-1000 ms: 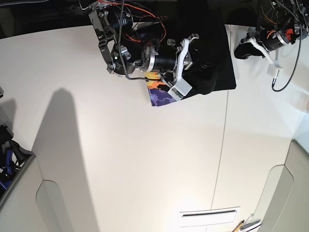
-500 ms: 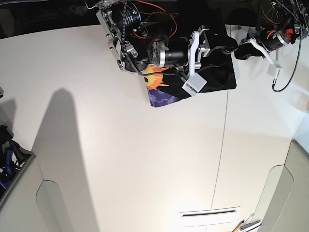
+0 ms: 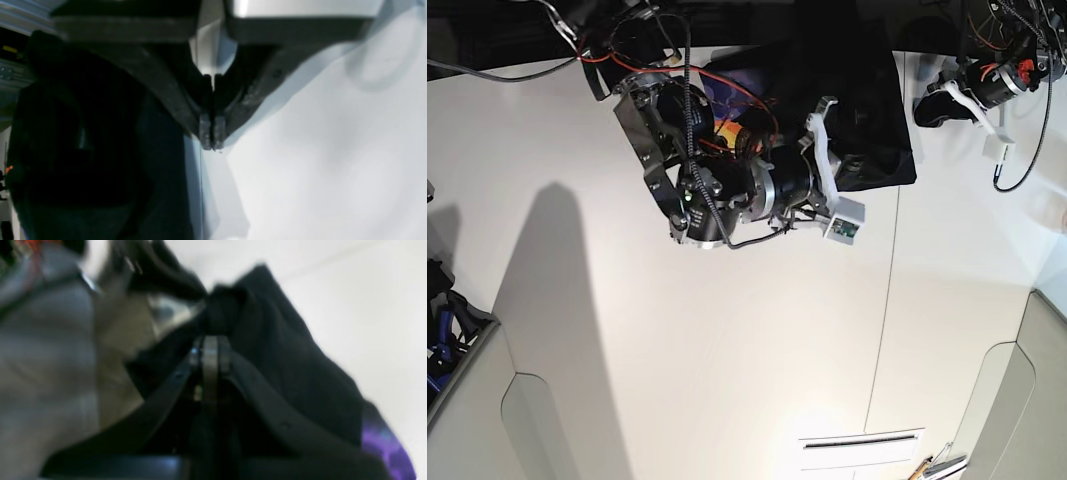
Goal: Fold the T-shirt properly
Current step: 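Grasp the shirt's other side with the right gripper and fold it over, then drag the folded shirt with the right gripper to the table edge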
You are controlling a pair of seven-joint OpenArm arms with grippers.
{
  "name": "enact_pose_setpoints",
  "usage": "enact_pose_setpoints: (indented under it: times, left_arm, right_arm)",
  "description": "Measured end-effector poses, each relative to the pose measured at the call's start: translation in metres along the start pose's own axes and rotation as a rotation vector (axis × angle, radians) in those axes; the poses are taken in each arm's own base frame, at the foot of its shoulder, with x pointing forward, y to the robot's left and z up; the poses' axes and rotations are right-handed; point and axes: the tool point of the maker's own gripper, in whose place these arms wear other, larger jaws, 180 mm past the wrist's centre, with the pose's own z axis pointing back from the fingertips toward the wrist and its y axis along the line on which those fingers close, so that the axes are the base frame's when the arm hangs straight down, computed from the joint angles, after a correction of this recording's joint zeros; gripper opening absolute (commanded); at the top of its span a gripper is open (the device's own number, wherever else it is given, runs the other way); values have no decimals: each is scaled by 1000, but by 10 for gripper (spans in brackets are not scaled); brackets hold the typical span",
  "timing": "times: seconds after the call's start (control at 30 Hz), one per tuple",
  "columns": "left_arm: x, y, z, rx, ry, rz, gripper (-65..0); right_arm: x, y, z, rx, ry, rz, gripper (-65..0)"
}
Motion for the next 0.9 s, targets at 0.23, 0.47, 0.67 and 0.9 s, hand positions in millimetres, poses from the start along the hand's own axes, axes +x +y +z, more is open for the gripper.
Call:
enact_pose_setpoints:
  times: [0.23,0.47,0.67,0.9]
  left_arm:
    - [0,0,0,-1,0,0,-650]
    - [0,0,0,-1,0,0,-650]
    - [0,0,0,-2,0,1,-650]
    - [0,0,0,-1,-1,1,-650]
  right_arm:
    - [-62,14,-25,-8,223,132,-650]
    - [-96,-2,-58,49,203,-80,-650]
    - [-94,-44,-45,-59,105,-389,-650]
    - [-136,-151,41,-417,-44,-783,-650]
